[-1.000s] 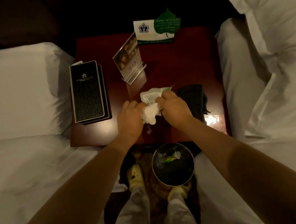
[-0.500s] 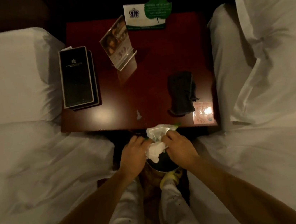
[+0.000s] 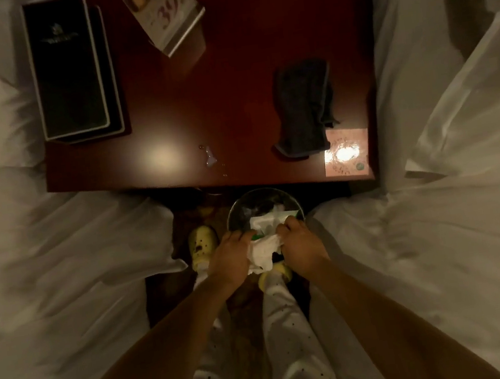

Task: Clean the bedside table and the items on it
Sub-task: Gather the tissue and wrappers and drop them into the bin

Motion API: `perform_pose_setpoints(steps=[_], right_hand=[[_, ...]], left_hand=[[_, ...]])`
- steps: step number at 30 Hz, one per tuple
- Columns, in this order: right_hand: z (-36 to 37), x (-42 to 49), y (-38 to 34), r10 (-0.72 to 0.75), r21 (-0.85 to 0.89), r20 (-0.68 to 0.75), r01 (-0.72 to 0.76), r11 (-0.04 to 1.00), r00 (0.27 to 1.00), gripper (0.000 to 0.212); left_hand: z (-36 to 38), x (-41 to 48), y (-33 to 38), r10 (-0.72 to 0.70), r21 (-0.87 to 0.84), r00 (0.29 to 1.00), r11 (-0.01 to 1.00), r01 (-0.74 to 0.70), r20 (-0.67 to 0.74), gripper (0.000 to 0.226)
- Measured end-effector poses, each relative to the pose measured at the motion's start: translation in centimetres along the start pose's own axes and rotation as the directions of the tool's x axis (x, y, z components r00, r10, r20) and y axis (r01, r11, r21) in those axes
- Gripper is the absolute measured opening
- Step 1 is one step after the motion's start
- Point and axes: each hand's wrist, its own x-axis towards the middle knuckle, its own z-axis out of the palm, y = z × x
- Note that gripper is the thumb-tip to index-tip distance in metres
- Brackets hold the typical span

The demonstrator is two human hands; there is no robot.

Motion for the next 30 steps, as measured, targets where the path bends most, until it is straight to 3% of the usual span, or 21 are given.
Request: perform_pose_setpoints(steps=[8, 12, 20, 24, 30], right_hand=[[4.4, 5.4, 3.2, 0.102, 0.050, 0.091, -0.107, 0.993, 0.991, 0.039], [5.8, 7.6, 3.8, 0.150, 0.124, 0.126, -0.166, 0.978, 0.981, 0.049], [5.9, 8.8, 3.5, 0.180, 0.228, 0.112, -0.202, 0.953, 0.977, 0.067], [4.2, 8.1, 3.4, 0.154, 0.150, 0.091, -0.166, 0.975, 0.984, 0.074], [1.6, 6.9, 2.6, 0.088, 0.029, 0.047, -0.090, 0.996, 0.995, 0.085]], left_hand=[[4.7, 5.5, -0.5, -0.040, -0.052, 0.999, 0.998, 0.041, 0.017, 0.060], [5.8, 8.1, -1.2, -0.077, -0.187, 0.993, 0.978, 0.091, 0.085, 0.067], [6.1, 8.7, -2.3, 0.041, -0.351, 0.997, 0.936, -0.013, 0.071, 0.085], [5.7, 8.1, -2.1, 0.030, -0.356, 0.996, 0.934, 0.000, 0.081, 0.085], [3.6, 7.1, -1.9, 0.035, -0.191, 0.999, 0.981, -0.032, 0.015, 0.083]])
